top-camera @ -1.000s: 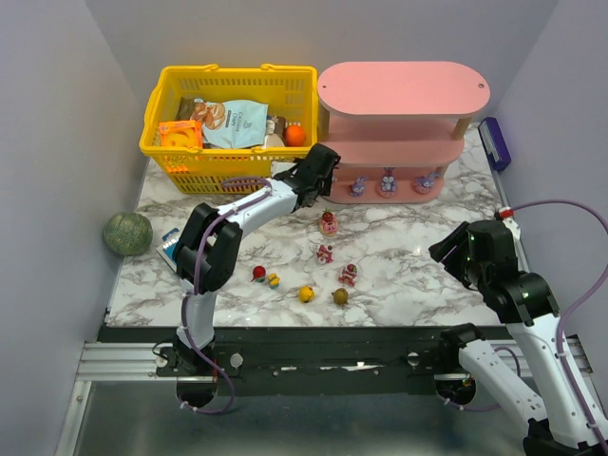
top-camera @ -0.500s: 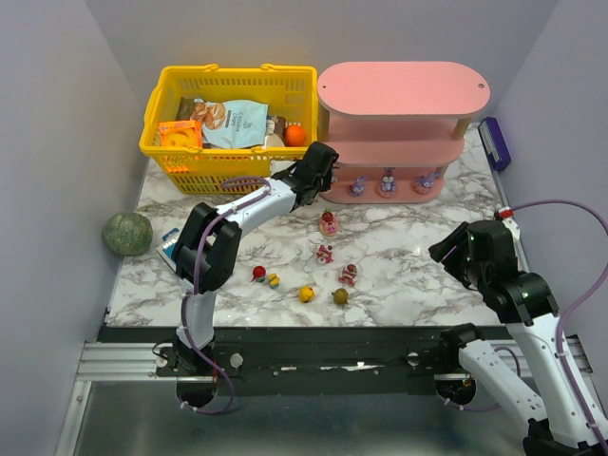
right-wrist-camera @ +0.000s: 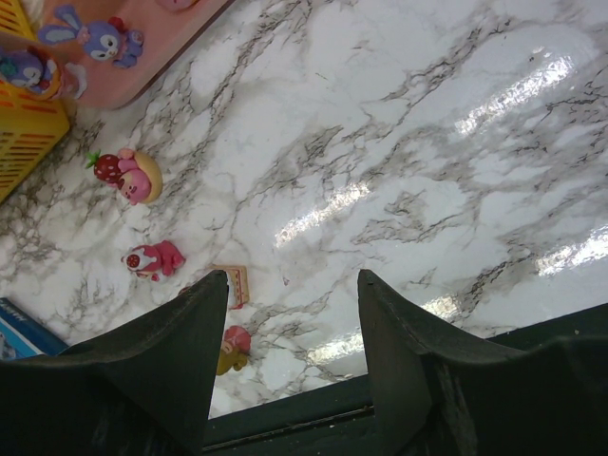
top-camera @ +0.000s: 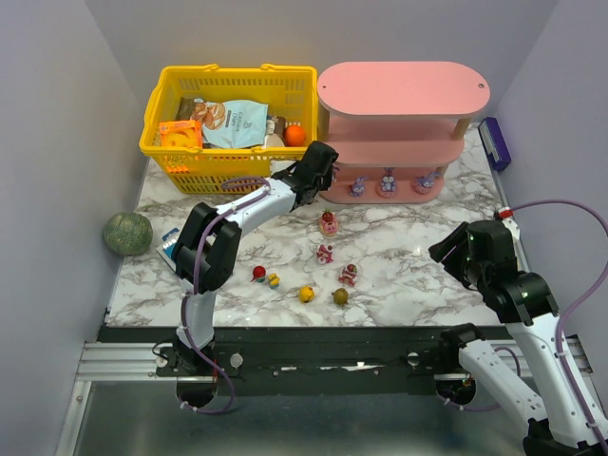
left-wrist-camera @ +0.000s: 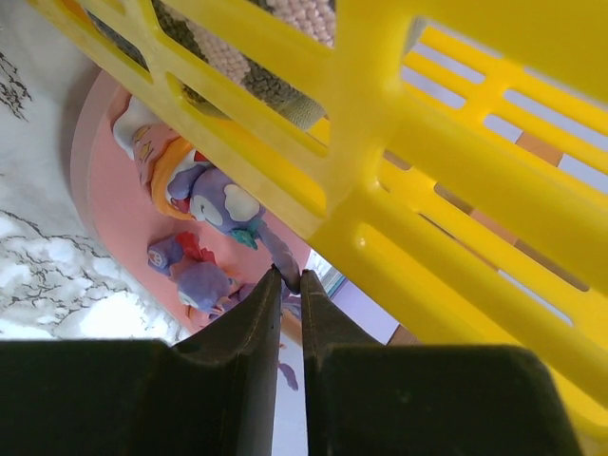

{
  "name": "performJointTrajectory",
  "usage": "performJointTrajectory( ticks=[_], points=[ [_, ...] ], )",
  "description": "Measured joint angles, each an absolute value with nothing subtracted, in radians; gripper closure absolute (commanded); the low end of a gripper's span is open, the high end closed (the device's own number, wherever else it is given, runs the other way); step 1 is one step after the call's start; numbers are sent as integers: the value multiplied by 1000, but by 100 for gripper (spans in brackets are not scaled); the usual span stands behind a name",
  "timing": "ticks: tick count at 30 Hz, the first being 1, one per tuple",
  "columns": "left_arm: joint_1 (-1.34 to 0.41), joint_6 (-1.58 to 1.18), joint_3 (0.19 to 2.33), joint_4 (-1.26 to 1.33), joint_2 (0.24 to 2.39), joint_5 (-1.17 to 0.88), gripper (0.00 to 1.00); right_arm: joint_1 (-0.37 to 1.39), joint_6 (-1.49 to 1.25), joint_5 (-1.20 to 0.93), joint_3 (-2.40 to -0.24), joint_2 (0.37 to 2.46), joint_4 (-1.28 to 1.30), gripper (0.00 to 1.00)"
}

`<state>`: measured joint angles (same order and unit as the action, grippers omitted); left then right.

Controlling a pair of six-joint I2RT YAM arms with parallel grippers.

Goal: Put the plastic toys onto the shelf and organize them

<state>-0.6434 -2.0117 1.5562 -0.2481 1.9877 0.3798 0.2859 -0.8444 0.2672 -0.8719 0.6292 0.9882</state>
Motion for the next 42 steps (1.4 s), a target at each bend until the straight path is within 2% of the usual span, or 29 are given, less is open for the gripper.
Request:
performJointTrajectory(
  ticks=[4,7,8,10,31,42],
  points=[
    [-643,-2013,1556,-249,1987,377,84,286,-844,268,-871,629,988,36],
    [-642,-2014,1555,-249,1986,370,91,286,-844,268,-871,629,988,36],
    [-641,-2014,1555,-249,1985,366,97,286,-844,268,-870,629,988,36],
    [-640,-2016,1555,-249,1984,358,100,286,-844,268,-870,630,988,36],
    [-630,-2009,1516,-164,1965,266,100,286,-844,274,-869,630,988,36],
    [-631,-2006,1514,-218,1953,209,100,286,-844,275,-863,629,988,36]
  ],
)
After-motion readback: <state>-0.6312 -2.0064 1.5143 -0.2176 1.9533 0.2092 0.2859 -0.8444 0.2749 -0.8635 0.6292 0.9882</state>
